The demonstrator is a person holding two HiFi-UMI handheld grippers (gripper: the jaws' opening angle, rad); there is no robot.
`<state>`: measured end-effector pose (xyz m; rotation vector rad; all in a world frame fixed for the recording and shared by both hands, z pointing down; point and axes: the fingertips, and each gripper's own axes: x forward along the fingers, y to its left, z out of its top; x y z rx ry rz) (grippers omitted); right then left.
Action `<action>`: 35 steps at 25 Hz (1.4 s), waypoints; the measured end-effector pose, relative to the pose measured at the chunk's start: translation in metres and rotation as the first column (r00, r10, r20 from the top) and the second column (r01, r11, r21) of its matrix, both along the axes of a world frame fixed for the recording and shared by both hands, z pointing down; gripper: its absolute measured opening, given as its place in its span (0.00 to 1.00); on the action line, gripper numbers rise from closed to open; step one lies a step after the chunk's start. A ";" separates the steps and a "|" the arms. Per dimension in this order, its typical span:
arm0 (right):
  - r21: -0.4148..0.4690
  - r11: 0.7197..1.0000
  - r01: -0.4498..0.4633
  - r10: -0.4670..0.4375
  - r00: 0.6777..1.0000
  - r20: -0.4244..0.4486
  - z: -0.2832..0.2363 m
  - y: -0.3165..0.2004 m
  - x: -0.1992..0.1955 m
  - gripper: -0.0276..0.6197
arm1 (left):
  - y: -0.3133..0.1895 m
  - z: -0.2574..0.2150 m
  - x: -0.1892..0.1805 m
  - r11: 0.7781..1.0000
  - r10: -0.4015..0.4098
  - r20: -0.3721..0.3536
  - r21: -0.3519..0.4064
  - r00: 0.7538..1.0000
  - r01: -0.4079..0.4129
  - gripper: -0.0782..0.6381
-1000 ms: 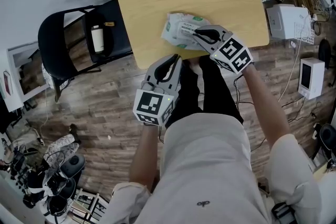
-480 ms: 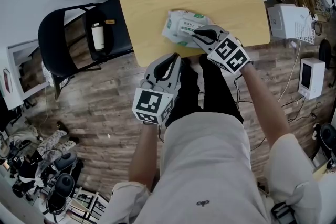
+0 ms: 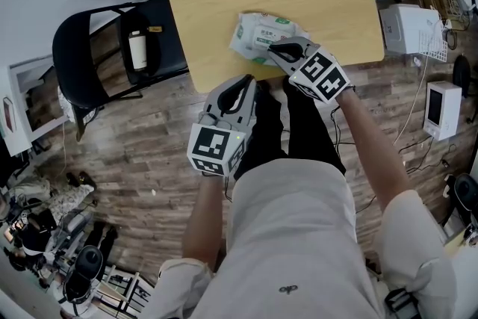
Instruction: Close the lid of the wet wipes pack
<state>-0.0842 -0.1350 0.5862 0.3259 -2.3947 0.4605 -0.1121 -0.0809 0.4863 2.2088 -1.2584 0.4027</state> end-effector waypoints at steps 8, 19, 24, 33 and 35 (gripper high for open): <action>0.016 1.000 0.024 -0.023 0.998 -0.058 0.009 0.005 -0.002 0.06 | 0.003 0.002 -0.001 1.000 -0.001 0.001 -0.009 1.000 0.001 0.13; 0.037 0.998 0.050 -0.045 0.991 -0.126 0.017 0.010 -0.003 0.05 | 0.002 0.001 -0.002 1.000 0.003 -0.007 -0.006 1.000 -0.003 0.13; 0.059 0.996 0.068 -0.056 0.981 -0.185 0.027 0.009 -0.004 0.04 | 0.000 0.002 -0.005 1.000 0.006 -0.007 -0.006 1.000 -0.006 0.13; 0.049 0.997 0.063 -0.051 0.976 -0.213 0.032 0.008 -0.005 0.04 | 0.001 0.004 -0.008 1.000 0.004 -0.009 -0.014 1.000 -0.005 0.13; 0.045 0.997 0.061 -0.050 0.975 -0.215 0.032 0.008 -0.005 0.04 | 0.001 0.005 -0.009 1.000 0.003 -0.010 -0.013 1.000 -0.003 0.13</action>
